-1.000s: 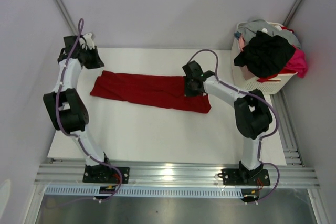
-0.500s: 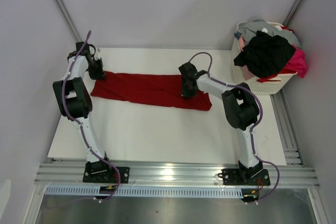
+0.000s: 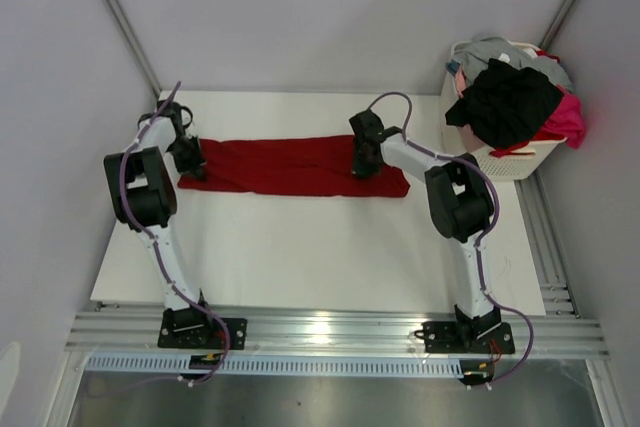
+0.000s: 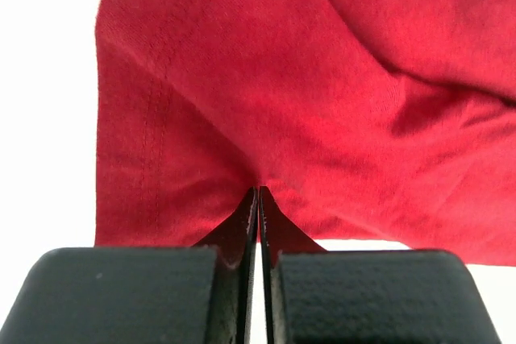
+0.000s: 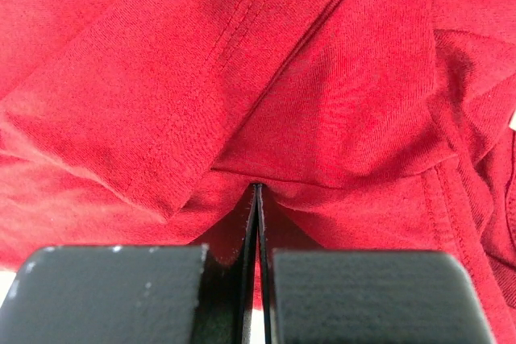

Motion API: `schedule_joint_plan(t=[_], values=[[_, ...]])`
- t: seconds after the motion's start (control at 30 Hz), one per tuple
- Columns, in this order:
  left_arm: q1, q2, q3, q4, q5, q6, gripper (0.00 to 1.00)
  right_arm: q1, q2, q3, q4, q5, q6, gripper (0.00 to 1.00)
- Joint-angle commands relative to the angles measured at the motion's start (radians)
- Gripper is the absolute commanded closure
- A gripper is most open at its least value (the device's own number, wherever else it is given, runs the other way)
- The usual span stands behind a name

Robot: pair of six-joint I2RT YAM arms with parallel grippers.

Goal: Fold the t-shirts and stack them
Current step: Rotate the tshirt 90 degrees

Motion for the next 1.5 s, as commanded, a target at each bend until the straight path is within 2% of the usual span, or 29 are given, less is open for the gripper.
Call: schedule_joint_plan(t=[0.0, 0.17, 0.43, 0.57, 0.7, 0.77, 0.87, 0.97, 1.07, 1.27, 1.3, 1.33, 1.4, 1.47], values=[[-0.047, -0.060, -0.013, -0.075, -0.026, -0.021, 0.98, -0.030, 0.035, 0.038, 0.000, 0.044, -0.051, 1.00], [-0.079, -0.091, -0.079, -0.080, -0.046, -0.024, 0.99, -0.039, 0.056, 0.073, 0.043, 0.040, -0.083, 1.00], [-0.105, -0.164, -0.252, -0.103, -0.021, -0.039, 0.99, -0.058, 0.173, 0.243, 0.010, 0.023, -0.112, 1.00], [-0.127, -0.203, -0.315, -0.104, -0.008, -0.039, 0.99, -0.061, 0.197, 0.251, 0.028, 0.011, -0.118, 1.00], [-0.193, -0.279, -0.382, -0.089, 0.015, -0.062, 0.99, -0.068, 0.211, 0.263, 0.031, -0.011, -0.105, 1.00], [-0.200, -0.318, -0.366, -0.100, 0.055, -0.071, 0.99, -0.069, 0.205, 0.259, 0.026, -0.015, -0.099, 1.00], [-0.197, -0.344, -0.240, -0.141, 0.011, -0.050, 0.99, -0.064, 0.170, 0.217, 0.043, -0.020, -0.098, 1.00], [-0.187, -0.287, -0.051, -0.152, -0.041, -0.030, 0.99, -0.065, 0.133, 0.176, 0.057, -0.029, -0.094, 1.00], [-0.171, -0.189, 0.059, -0.152, -0.084, -0.024, 1.00, -0.059, 0.107, 0.151, 0.062, -0.029, -0.091, 1.00], [-0.131, -0.082, 0.096, -0.062, -0.089, 0.005, 0.98, -0.058, 0.099, 0.154, 0.051, -0.037, -0.079, 1.00], [-0.127, -0.077, 0.096, -0.054, -0.078, 0.013, 0.93, -0.058, 0.098, 0.154, 0.053, -0.037, -0.079, 1.00], [-0.115, -0.072, 0.098, -0.054, -0.057, 0.016, 0.74, -0.056, 0.099, 0.156, 0.054, -0.037, -0.077, 1.00], [-0.102, -0.057, 0.099, -0.051, -0.028, 0.022, 0.55, -0.056, 0.105, 0.160, 0.053, -0.034, -0.079, 1.00], [-0.091, -0.049, 0.096, -0.054, -0.003, 0.024, 0.15, -0.056, 0.113, 0.173, 0.045, -0.034, -0.079, 1.00]])
